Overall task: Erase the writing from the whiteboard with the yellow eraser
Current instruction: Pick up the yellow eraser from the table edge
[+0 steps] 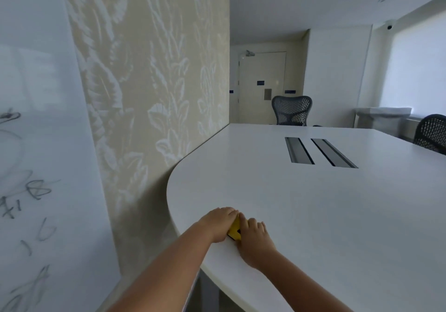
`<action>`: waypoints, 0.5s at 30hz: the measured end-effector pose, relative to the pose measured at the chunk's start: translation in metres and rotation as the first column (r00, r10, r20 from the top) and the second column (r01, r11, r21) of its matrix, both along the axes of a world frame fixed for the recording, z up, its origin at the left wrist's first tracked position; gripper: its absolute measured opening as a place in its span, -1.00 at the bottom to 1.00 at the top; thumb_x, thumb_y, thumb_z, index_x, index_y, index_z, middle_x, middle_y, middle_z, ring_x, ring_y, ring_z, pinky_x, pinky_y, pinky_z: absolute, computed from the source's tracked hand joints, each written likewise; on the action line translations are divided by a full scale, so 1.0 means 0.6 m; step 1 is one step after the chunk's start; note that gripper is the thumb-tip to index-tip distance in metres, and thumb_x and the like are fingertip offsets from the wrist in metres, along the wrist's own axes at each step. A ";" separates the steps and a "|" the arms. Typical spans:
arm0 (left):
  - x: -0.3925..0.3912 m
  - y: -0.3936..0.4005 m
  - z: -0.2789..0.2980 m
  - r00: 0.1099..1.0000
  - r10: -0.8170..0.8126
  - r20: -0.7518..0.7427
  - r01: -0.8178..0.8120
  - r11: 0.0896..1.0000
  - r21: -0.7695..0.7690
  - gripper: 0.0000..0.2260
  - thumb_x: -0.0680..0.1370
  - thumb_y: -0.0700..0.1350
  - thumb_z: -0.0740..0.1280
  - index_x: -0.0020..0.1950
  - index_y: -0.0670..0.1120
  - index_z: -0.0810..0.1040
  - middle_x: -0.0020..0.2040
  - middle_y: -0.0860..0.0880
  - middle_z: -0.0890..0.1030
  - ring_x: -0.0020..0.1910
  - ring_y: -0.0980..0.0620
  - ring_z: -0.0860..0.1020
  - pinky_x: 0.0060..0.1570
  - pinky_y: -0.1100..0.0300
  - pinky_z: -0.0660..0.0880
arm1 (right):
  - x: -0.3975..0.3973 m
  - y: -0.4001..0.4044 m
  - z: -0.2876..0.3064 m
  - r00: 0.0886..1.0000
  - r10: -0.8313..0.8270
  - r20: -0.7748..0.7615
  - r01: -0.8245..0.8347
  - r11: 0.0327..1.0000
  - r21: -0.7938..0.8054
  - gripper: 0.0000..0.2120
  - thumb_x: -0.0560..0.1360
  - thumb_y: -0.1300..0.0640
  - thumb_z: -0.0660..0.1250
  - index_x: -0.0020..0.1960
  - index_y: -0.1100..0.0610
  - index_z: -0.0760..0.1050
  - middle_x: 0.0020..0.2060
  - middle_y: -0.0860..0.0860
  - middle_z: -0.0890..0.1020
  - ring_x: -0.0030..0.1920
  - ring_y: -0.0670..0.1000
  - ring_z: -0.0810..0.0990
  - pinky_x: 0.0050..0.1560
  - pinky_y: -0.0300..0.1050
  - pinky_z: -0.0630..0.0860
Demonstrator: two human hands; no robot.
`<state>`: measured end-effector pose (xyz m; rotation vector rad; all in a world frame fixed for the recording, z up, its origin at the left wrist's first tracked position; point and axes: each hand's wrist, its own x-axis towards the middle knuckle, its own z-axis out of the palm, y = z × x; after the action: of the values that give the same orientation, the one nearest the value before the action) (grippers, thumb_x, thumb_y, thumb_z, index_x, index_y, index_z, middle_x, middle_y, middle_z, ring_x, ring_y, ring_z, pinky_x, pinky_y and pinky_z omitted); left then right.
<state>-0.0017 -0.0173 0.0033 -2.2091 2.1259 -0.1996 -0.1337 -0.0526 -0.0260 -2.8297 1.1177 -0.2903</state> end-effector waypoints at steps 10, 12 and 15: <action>0.098 0.124 0.037 0.984 0.102 0.146 -0.072 0.978 -0.195 -0.52 0.44 -0.05 0.46 0.26 -0.17 0.40 0.22 -0.12 0.41 0.17 -0.08 0.42 0.15 0.12 0.36 | 0.104 0.069 0.018 0.975 0.195 0.108 -0.179 0.974 -0.139 -0.34 0.49 0.23 0.22 0.48 0.17 -0.04 0.35 0.09 0.28 0.38 0.11 0.22 0.47 0.00 -0.09; 0.120 0.175 0.041 0.984 0.165 0.073 -0.144 0.962 -0.233 -0.54 0.41 -0.05 0.47 0.23 -0.15 0.42 0.20 -0.10 0.41 0.12 -0.03 0.44 0.06 0.18 0.40 | 0.143 0.099 0.031 0.960 0.246 0.132 -0.232 0.966 -0.117 -0.41 0.44 0.24 0.28 0.40 0.15 0.12 0.27 0.09 0.34 0.29 0.09 0.31 0.40 -0.07 0.17; 0.149 0.262 0.054 0.959 0.273 0.074 -0.245 0.933 -0.262 -0.53 0.39 -0.05 0.47 0.22 -0.13 0.41 0.20 -0.10 0.41 0.09 -0.02 0.45 0.02 0.18 0.41 | 0.199 0.155 0.044 0.918 0.353 0.181 -0.342 0.935 -0.091 -0.49 0.42 0.20 0.31 0.32 0.14 0.21 0.21 0.09 0.38 0.19 0.07 0.39 0.19 -0.15 0.38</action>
<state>0.0879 0.1400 0.0356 -2.5216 1.8150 -0.5877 -0.0145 0.0405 0.0004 -2.8992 0.5621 -0.5607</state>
